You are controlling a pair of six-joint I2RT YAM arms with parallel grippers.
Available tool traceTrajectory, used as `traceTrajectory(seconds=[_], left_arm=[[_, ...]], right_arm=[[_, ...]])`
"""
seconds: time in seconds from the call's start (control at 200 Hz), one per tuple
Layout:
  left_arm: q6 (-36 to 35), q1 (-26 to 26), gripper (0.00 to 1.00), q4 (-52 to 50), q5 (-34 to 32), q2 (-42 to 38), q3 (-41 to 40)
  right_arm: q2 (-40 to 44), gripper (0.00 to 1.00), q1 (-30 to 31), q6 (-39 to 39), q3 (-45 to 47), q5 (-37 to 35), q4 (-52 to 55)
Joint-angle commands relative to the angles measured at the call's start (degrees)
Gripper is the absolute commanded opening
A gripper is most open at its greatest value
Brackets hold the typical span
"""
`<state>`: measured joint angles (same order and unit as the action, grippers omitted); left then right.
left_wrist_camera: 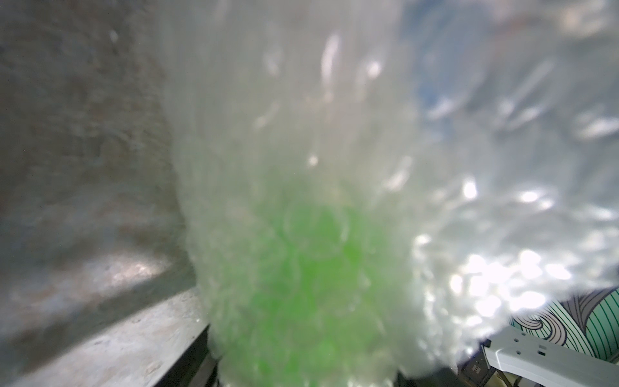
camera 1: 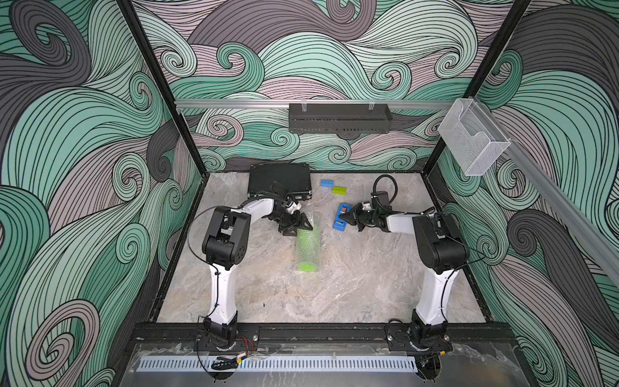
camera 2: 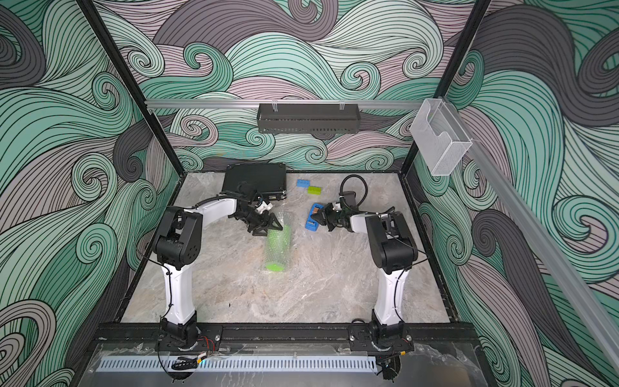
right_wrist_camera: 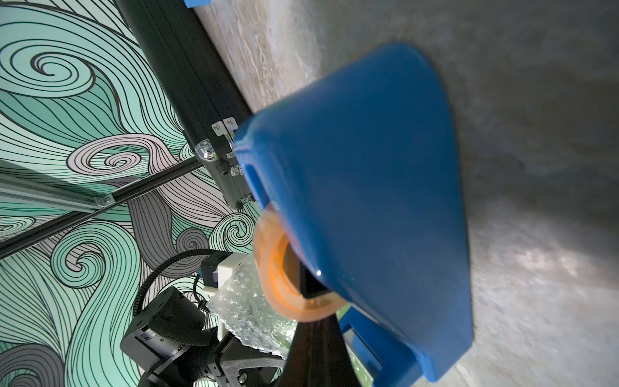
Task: Wrap wine glasses in bubble wrap
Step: Pull the tape from the tape cutter.
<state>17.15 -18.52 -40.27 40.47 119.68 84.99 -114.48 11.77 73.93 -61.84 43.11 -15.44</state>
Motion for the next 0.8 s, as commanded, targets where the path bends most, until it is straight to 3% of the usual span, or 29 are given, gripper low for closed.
traceTrajectory(seconds=[0.0,0.595,0.691,0.796], left_arm=[[-0.9,-0.9,0.69,-6.8,-11.2,4.5,-2.7],[-1.0,-1.3,0.69,-7.1,-12.2,3.0,-2.7],[-0.3,-1.3,0.69,-6.4,-10.8,3.7,-3.4],[-0.9,-1.4,0.69,-7.6,-11.9,3.8,-2.1]], right_arm=[[3.4,0.00,-0.6,3.0,-1.6,2.7,-4.2],[3.1,0.00,-1.2,10.2,-5.1,2.4,-7.4],[1.6,0.00,-1.0,7.6,-4.9,2.0,-4.3],[-1.7,0.00,-1.0,10.0,-2.6,2.8,-8.1]])
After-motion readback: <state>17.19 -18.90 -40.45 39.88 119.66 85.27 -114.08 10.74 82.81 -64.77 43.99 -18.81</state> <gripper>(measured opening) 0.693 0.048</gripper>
